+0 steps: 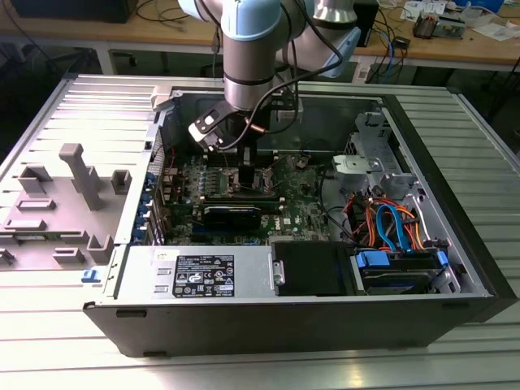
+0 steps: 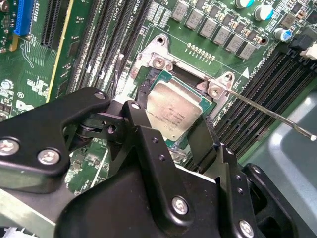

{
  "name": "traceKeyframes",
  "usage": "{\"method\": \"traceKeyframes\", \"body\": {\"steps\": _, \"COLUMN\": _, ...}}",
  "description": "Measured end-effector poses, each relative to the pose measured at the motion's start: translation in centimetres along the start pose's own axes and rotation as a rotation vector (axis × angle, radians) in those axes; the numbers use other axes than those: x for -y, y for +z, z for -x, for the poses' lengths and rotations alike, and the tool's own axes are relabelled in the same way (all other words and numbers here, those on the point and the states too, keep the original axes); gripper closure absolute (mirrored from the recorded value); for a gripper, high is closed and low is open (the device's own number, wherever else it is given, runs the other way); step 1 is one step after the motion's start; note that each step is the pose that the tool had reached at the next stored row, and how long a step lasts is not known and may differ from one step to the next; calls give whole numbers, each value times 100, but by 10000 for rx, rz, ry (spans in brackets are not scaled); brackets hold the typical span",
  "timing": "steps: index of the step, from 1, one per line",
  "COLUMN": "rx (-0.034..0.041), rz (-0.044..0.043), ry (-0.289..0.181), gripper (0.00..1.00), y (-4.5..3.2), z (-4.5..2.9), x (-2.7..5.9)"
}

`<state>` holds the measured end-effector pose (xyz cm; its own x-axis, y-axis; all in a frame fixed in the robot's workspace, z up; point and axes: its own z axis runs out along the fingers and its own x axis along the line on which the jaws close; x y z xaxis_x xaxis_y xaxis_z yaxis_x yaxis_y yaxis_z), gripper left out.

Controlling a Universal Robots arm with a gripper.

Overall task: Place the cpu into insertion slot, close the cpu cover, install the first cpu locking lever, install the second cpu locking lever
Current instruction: 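Place the cpu into insertion slot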

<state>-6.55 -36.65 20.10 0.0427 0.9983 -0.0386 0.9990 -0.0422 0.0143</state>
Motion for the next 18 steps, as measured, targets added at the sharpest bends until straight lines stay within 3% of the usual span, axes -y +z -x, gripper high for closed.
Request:
{"method": "traceKeyframes", "body": {"steps": 1, "rx": -6, "rz": -3, "ry": 0, "gripper": 45, "y": 3, "z": 0, "x": 0}}
{"method": "traceKeyframes", "body": {"steps": 7, "rx": 9, "rz": 9, "ry": -229, "gripper": 45, "y": -11, "z": 0, "x": -4}}
{"method": "traceKeyframes", "body": {"steps": 11, "rx": 24, "rz": 33, "ry": -817, "gripper": 45, "y": -11, "z": 0, "x": -4}}
{"method": "traceKeyframes", "body": {"steps": 18, "rx": 27, "rz": 30, "ry": -774, "gripper": 45, "y": -14, "z": -1, "x": -29}}
